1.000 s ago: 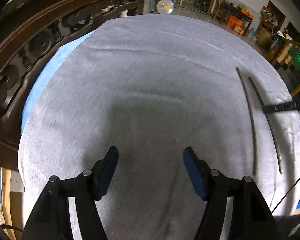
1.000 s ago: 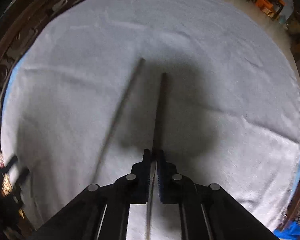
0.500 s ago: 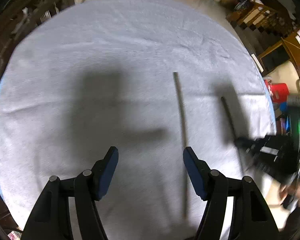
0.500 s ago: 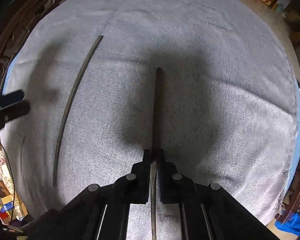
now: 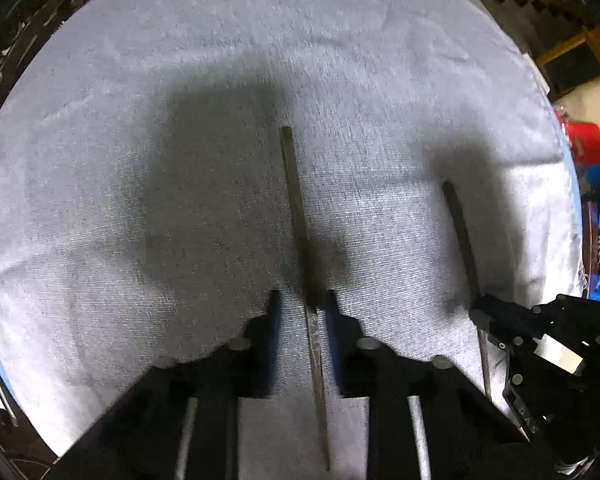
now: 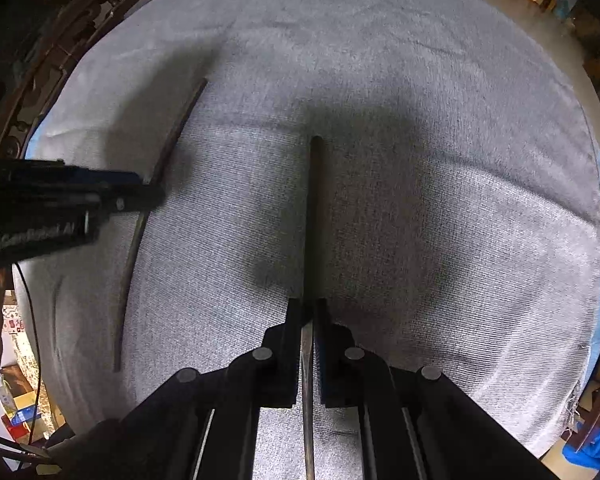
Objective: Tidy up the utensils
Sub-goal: 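Grasp one chopstick with the right tool while the left tool grasps the other, then lift both held chopsticks off the cloth and carry them toward the black holder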
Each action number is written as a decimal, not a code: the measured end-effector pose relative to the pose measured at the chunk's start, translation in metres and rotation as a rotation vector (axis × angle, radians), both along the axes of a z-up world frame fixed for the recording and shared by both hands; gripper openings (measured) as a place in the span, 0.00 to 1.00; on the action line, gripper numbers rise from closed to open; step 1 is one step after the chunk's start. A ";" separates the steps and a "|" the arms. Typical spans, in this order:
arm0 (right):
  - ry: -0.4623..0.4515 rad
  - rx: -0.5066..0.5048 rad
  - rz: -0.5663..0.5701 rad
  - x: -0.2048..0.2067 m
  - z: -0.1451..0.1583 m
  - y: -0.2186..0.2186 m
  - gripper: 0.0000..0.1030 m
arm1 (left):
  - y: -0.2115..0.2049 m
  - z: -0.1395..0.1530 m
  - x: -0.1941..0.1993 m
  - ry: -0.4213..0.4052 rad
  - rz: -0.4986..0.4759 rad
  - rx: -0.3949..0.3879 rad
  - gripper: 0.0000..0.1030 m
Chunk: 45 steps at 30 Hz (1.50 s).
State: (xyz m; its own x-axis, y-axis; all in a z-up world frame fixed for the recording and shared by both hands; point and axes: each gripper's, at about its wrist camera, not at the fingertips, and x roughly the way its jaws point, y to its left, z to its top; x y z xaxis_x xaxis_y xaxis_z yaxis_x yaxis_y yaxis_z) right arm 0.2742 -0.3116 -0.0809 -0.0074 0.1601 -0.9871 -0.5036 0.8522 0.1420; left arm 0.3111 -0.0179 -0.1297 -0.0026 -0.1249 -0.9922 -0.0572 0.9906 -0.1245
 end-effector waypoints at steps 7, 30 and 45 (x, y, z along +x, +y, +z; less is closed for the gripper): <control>0.018 -0.019 0.005 -0.005 0.003 0.005 0.07 | 0.009 -0.001 0.011 0.068 -0.039 -0.030 0.05; 0.023 -0.092 0.007 0.015 -0.002 0.036 0.08 | -0.025 0.004 0.013 0.046 -0.145 0.072 0.06; -0.014 0.066 -0.124 -0.033 0.032 -0.036 0.07 | 0.013 0.007 -0.027 0.038 -0.049 0.011 0.05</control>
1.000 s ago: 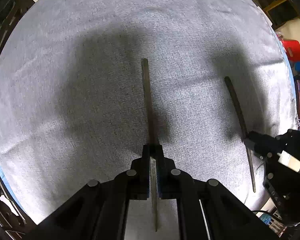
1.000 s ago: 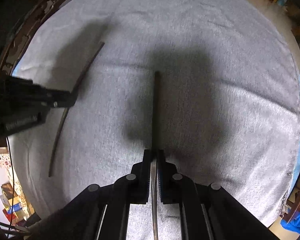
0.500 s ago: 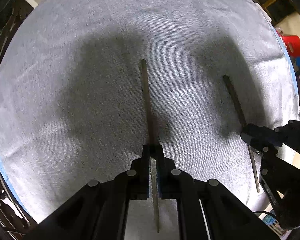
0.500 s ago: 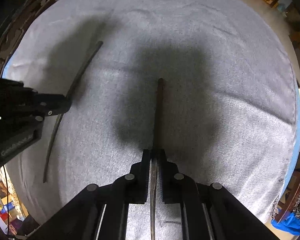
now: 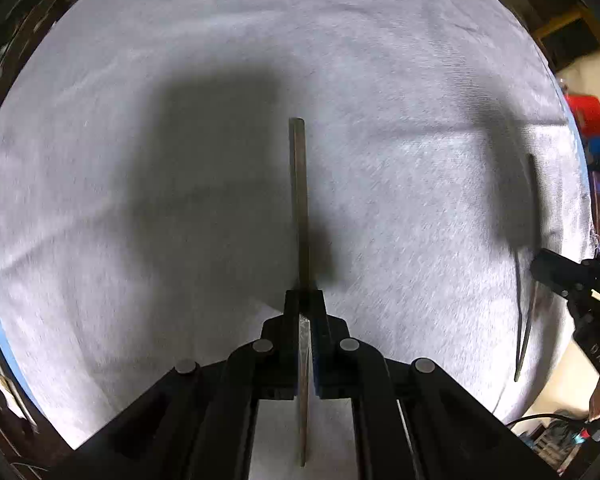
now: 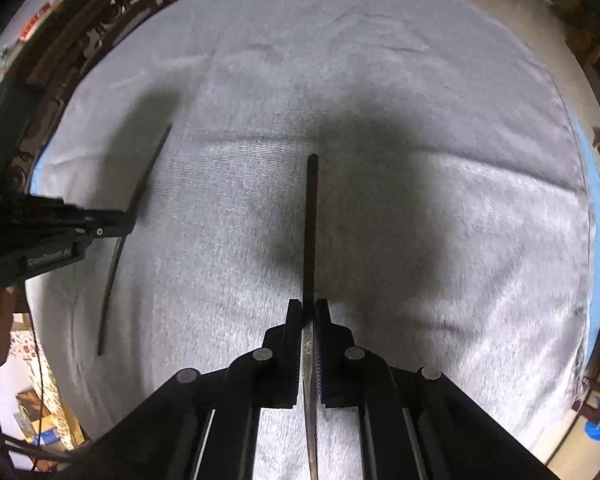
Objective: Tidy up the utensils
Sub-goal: 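Lift both held chopsticks off the cloth and carry them toward the black holder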
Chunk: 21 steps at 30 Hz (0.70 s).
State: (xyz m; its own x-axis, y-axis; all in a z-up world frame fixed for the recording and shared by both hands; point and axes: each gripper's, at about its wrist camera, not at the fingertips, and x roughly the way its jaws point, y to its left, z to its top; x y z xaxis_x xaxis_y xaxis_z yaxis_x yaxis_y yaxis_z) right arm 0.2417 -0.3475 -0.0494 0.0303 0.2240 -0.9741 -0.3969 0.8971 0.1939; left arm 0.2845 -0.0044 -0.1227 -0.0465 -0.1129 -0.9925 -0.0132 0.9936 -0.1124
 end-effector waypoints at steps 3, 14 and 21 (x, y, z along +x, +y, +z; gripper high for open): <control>-0.023 0.037 -0.027 -0.012 0.011 -0.013 0.07 | 0.012 0.007 -0.016 -0.022 0.034 -0.017 0.05; -0.113 0.117 -0.113 -0.040 0.053 -0.042 0.07 | 0.069 0.039 -0.092 -0.176 0.189 -0.061 0.05; -0.167 0.138 -0.141 -0.063 0.062 -0.045 0.07 | 0.080 0.067 -0.136 -0.276 0.248 -0.089 0.05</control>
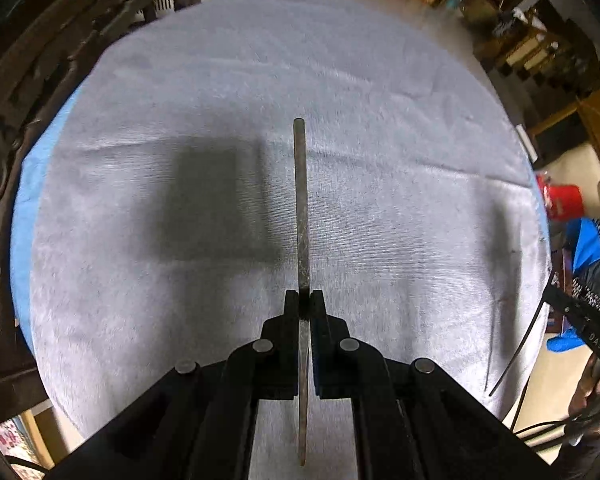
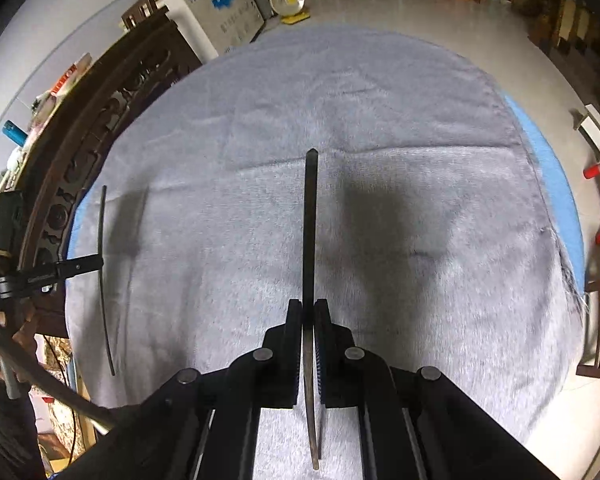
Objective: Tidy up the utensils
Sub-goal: 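Lift both held chopsticks off the cloth and carry them toward the black holder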
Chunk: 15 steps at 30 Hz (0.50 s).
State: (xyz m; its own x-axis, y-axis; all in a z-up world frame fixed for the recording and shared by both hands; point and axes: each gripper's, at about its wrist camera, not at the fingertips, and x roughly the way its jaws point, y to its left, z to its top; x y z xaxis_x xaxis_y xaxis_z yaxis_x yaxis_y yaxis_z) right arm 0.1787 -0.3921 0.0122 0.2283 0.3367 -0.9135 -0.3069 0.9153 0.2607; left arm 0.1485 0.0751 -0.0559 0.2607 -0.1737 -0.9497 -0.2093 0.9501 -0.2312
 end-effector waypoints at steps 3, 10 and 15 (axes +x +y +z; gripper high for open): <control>-0.022 0.013 -0.014 -0.011 0.005 -0.003 0.07 | 0.004 0.011 -0.012 -0.033 0.013 -0.009 0.05; -0.056 0.067 -0.046 -0.034 0.017 -0.014 0.07 | 0.015 0.022 -0.045 -0.095 0.068 -0.047 0.05; -0.074 0.120 -0.062 -0.047 0.020 -0.018 0.07 | 0.015 0.021 -0.056 -0.129 0.104 -0.009 0.05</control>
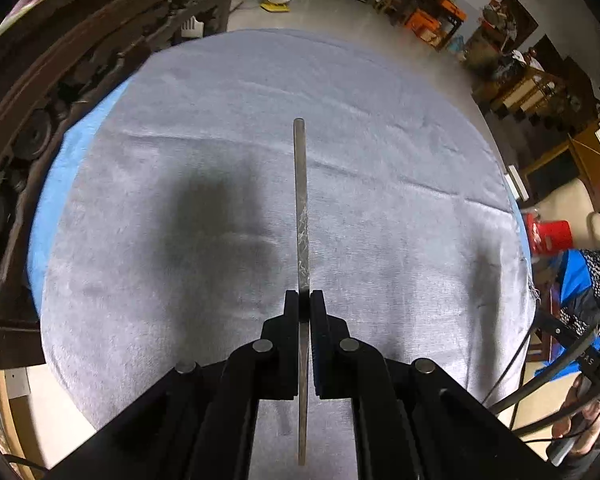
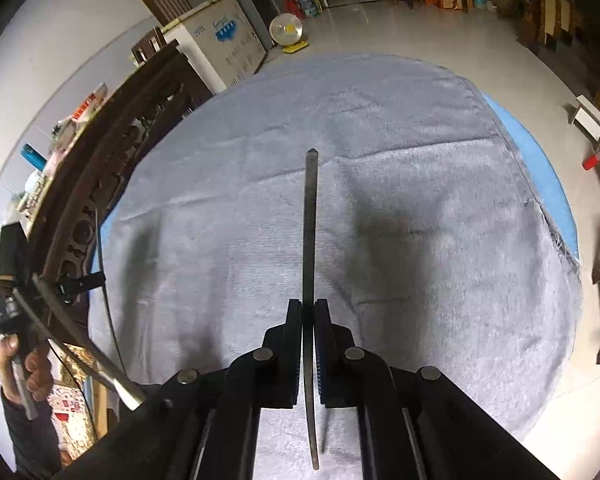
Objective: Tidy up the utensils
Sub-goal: 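Lift both held chopsticks off the cloth and carry them toward the black holder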
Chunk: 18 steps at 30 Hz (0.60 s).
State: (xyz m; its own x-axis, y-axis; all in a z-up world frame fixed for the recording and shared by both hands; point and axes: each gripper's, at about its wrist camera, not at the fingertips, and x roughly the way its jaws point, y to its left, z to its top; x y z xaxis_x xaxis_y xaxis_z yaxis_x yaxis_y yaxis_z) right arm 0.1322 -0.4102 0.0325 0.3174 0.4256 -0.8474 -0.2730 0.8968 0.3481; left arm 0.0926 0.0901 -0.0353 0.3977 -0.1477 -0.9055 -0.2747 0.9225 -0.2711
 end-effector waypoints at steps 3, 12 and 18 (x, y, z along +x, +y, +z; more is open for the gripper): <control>-0.005 0.019 -0.002 -0.007 0.000 0.000 0.07 | -0.005 0.005 -0.008 -0.033 0.027 0.069 0.05; -0.012 0.034 0.005 -0.024 -0.003 0.007 0.07 | -0.019 0.018 -0.035 -0.097 0.031 0.161 0.05; -0.009 0.044 0.012 -0.033 -0.006 0.012 0.07 | -0.026 0.017 -0.043 -0.113 0.016 0.185 0.05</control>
State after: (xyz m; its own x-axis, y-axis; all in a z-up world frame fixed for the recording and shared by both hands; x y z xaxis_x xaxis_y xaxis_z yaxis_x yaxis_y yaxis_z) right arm 0.0993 -0.3981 0.0261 0.3196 0.4659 -0.8251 -0.2864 0.8776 0.3845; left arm 0.0500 0.0640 -0.0187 0.4995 0.0238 -0.8660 -0.2676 0.9550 -0.1280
